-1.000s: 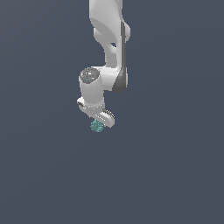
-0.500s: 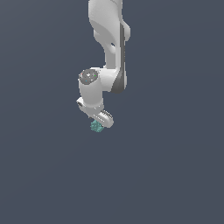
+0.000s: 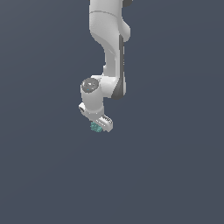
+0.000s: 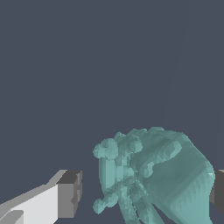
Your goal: Pick up the object and move it to a goal position.
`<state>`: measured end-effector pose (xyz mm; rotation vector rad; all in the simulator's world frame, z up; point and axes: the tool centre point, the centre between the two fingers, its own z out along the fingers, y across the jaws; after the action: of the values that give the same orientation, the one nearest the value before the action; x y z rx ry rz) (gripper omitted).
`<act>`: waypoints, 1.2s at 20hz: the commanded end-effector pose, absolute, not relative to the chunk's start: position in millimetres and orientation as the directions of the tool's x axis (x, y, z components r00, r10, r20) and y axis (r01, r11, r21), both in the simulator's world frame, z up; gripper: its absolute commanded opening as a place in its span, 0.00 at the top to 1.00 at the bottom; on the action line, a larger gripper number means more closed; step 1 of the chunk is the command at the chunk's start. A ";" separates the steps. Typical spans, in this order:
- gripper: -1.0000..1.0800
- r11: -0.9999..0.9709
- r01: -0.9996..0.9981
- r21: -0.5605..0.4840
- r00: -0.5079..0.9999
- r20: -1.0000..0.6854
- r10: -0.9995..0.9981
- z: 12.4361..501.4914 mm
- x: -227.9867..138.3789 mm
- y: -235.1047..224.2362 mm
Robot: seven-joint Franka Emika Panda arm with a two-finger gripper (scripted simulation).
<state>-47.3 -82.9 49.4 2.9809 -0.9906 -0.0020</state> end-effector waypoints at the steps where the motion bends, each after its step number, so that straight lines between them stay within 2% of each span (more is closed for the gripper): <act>1: 0.04 -0.801 -0.599 0.000 0.801 0.000 -0.599 42.5 -46.7 -82.8; 4: 0.04 -0.801 -0.599 0.000 0.801 0.000 -0.599 40.2 -46.3 -83.0; 5: 1.00 -0.801 -0.599 0.000 0.801 0.000 -0.599 40.2 -46.3 -83.0; 17: 1.00 -0.801 -0.599 -0.001 0.801 0.000 -0.599 41.6 -45.4 -82.7; 24: 1.00 -0.801 -0.599 0.000 0.801 0.000 -0.599 56.7 -32.6 -87.3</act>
<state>-36.6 -85.9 51.9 2.9813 -0.9912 -0.0005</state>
